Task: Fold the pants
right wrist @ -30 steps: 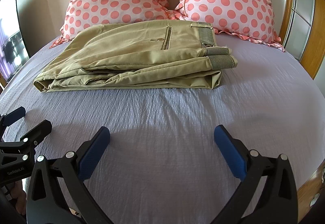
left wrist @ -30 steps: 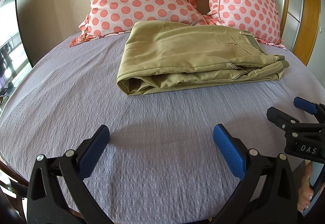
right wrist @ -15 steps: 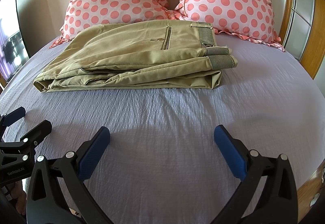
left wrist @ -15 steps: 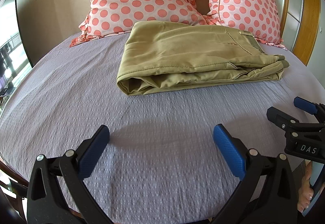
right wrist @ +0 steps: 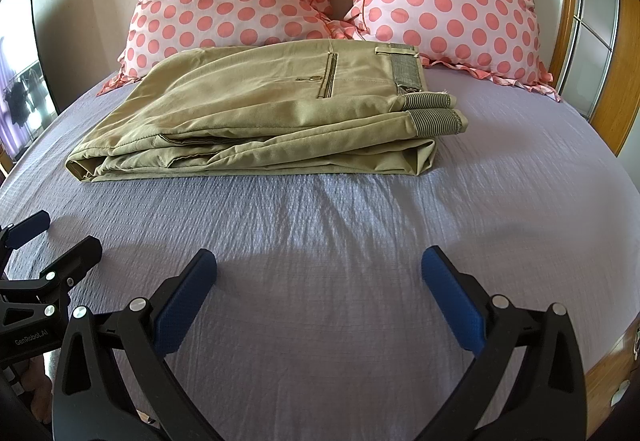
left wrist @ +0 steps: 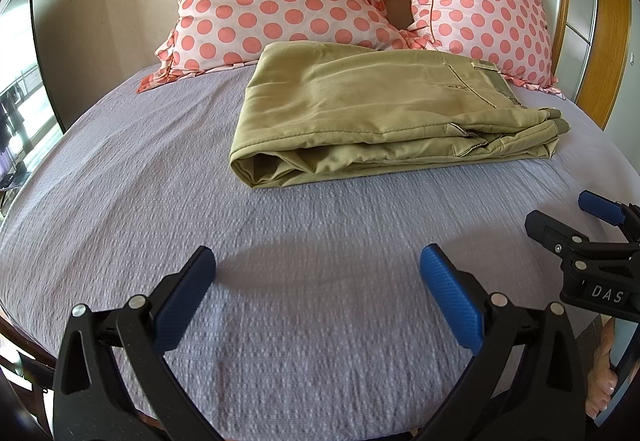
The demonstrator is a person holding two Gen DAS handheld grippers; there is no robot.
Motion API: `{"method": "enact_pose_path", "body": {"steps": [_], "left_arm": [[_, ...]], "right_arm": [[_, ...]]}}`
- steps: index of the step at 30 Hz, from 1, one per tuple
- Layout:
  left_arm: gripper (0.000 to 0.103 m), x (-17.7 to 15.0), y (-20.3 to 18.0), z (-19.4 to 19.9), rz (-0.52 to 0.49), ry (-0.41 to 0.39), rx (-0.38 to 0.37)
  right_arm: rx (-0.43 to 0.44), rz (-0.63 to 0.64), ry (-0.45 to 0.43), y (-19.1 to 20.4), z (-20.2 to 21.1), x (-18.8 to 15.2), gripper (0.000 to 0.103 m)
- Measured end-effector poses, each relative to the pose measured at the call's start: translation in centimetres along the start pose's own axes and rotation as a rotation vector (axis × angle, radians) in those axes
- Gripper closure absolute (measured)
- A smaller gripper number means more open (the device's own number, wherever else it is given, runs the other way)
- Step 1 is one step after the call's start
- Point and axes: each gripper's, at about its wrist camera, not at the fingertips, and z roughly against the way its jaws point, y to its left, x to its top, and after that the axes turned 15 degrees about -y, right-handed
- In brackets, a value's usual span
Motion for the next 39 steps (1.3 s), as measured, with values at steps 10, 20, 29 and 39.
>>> {"method": "enact_pose_path", "body": {"steps": [10, 20, 29, 39], "left_arm": [[0.002, 0.12, -0.12, -0.08, -0.003, 0.019, 0.0], [0.002, 0.28, 0.05, -0.39, -0.004, 0.035, -0.005], [0.002, 0.39, 0.17, -0.74, -0.004, 0.057, -0.009], [0.002, 0.48, 0.24, -0.84, -0.002, 0.053, -0.007]], "right_arm": [[0.001, 0.0, 0.0, -0.04, 0.02, 0.01, 0.001], [0.002, 0.001, 0.0, -0.09, 0.03, -0.02, 0.001], [0.003, 0.001, 0.0, -0.08, 0.04, -0.04, 0.001], [0.004, 0.002, -0.001, -0.12, 0.06, -0.05, 0.001]]}}
